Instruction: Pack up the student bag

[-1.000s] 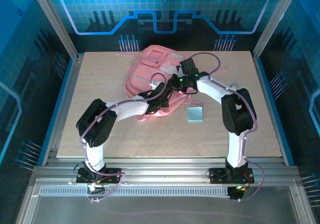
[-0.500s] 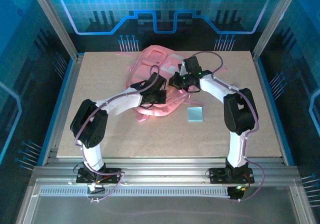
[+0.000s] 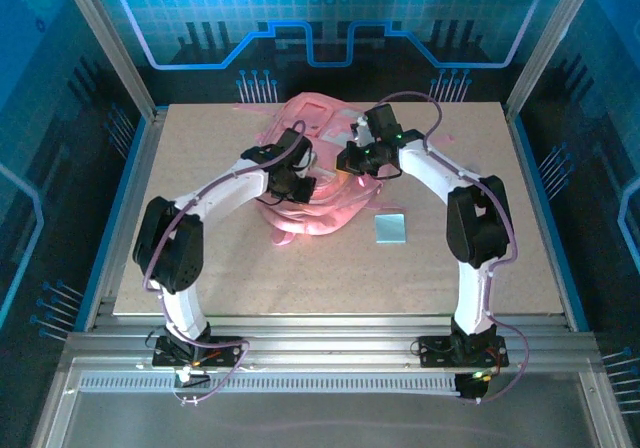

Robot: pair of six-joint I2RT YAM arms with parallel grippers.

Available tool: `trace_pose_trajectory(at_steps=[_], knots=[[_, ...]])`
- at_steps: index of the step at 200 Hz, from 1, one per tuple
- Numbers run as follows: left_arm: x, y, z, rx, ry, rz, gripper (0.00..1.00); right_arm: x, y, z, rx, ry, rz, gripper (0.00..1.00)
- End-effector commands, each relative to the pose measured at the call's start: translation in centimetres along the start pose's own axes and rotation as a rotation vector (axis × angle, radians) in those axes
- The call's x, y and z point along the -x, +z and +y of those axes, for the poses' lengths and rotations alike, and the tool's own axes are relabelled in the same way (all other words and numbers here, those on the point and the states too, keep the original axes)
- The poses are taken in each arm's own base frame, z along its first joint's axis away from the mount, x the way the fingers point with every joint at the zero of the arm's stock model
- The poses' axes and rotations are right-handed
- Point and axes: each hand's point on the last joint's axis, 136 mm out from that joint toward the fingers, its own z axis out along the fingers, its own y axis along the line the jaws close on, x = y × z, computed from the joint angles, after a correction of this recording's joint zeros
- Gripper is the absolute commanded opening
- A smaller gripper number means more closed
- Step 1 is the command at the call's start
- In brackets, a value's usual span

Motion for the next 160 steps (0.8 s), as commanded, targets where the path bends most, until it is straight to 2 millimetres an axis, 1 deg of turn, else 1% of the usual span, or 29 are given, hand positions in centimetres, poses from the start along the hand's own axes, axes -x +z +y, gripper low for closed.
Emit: trace_pose_trajectory(at_steps=[1, 22, 29, 35, 41, 48, 59, 77, 85, 97, 105, 110, 124, 130, 137, 138, 141, 144, 145, 146, 147, 151, 152, 153, 160], knots=[[-4.6, -2.4, 3.5, 0.067, -0.012, 0.131, 0.0, 4.4, -2.2, -2.1, -0.061, -0.058, -0.117, 0.0], [-4.2, -2.8, 6.1, 0.16, 0.025, 0.098, 0.0, 5.2, -2.3, -2.9, -0.113, -0.088, -0.119, 0.0], [-4.1, -2.9, 7.0, 0.176, 0.004, 0.094, 0.0, 5.7, -2.4, -3.3, -0.138, -0.098, -0.128, 0.0], [-4.2, -3.1, 7.2, 0.164, -0.029, 0.099, 0.0, 6.3, -2.5, -3.7, -0.161, -0.099, -0.14, 0.0], [-4.2, -3.3, 6.9, 0.141, -0.052, 0.102, 0.0, 6.9, -2.7, -4.0, -0.173, -0.095, -0.149, 0.0], [-4.2, -3.5, 5.8, 0.097, -0.064, 0.099, 0.0, 7.5, -2.7, -4.0, -0.166, -0.088, -0.153, 0.0], [-4.2, -3.6, 3.5, 0.036, -0.065, 0.087, 0.0, 8.4, -2.6, -3.3, -0.127, -0.074, -0.155, 0.0], [-4.0, -3.8, -0.8, -0.064, -0.071, 0.048, 0.0, 9.1, -2.5, -1.5, -0.05, -0.049, -0.144, 0.0], [-3.6, -3.9, -2.6, -0.117, -0.088, 0.021, 0.0, 9.2, -2.5, -0.9, -0.036, -0.037, -0.143, 0.06], [-3.0, -3.9, -4.8, -0.194, -0.126, -0.016, 0.0, 9.0, -2.9, -0.4, -0.025, -0.016, -0.14, 0.22], [-2.5, -3.8, -6.0, -0.247, -0.143, -0.038, 0.0, 8.6, -3.3, -0.2, -0.02, -0.002, -0.136, 0.35], [-2.2, -3.6, -6.5, -0.268, -0.161, -0.048, 0.0, 8.3, -3.7, -0.1, -0.021, 0.006, -0.137, 0.42], [-1.2, -3.0, -7.7, -0.327, -0.18, -0.063, 0.0, 7.0, -5.0, 0.0, -0.028, 0.024, -0.146, 0.55], [-0.8, -2.7, -8.1, -0.342, -0.186, -0.06, 0.0, 6.3, -5.5, -0.2, -0.03, 0.034, -0.147, 0.57], [-0.4, -2.5, -8.6, -0.356, -0.183, -0.058, 0.0, 5.3, -6.4, 0.0, -0.024, 0.043, -0.155, 0.61], [-0.3, -2.5, -8.7, -0.359, -0.181, -0.058, 0.0, 5.2, -6.8, 0.3, -0.021, 0.041, -0.161, 0.61], [-0.1, -2.4, -9.0, -0.363, -0.175, -0.058, 0.0, 4.7, -6.7, 0.1, -0.021, 0.047, -0.156, 0.62], [0.0, -2.3, -9.1, -0.365, -0.173, -0.056, 0.0, 4.4, -7.3, 0.3, -0.014, 0.047, -0.164, 0.62], [0.1, -2.2, -9.1, -0.365, -0.172, -0.056, 0.0, 4.2, -7.1, 0.1, -0.017, 0.052, -0.157, 0.63], [0.1, -2.2, -9.2, -0.364, -0.17, -0.056, 0.0, 4.1, -7.5, 0.3, -0.014, 0.05, -0.162, 0.63], [0.1, -2.2, -9.2, -0.364, -0.169, -0.057, 0.0, 3.9, -7.3, 0.1, -0.017, 0.054, -0.158, 0.63], [0.4, -2.2, -9.5, -0.366, -0.162, -0.058, 0.0, 3.3, -7.9, 0.2, -0.017, 0.059, -0.163, 0.63], [0.4, -2.1, -9.5, -0.366, -0.161, -0.057, 0.0, 3.2, -7.8, 0.0, -0.02, 0.062, -0.159, 0.63], [0.4, -2.1, -9.6, -0.367, -0.16, -0.057, 0.0, 3.0, -8.1, 0.1, -0.018, 0.062, -0.163, 0.63], [0.6, -1.9, -9.9, -0.371, -0.153, -0.052, 0.0, 2.0, -8.5, -0.1, -0.021, 0.076, -0.165, 0.63]])
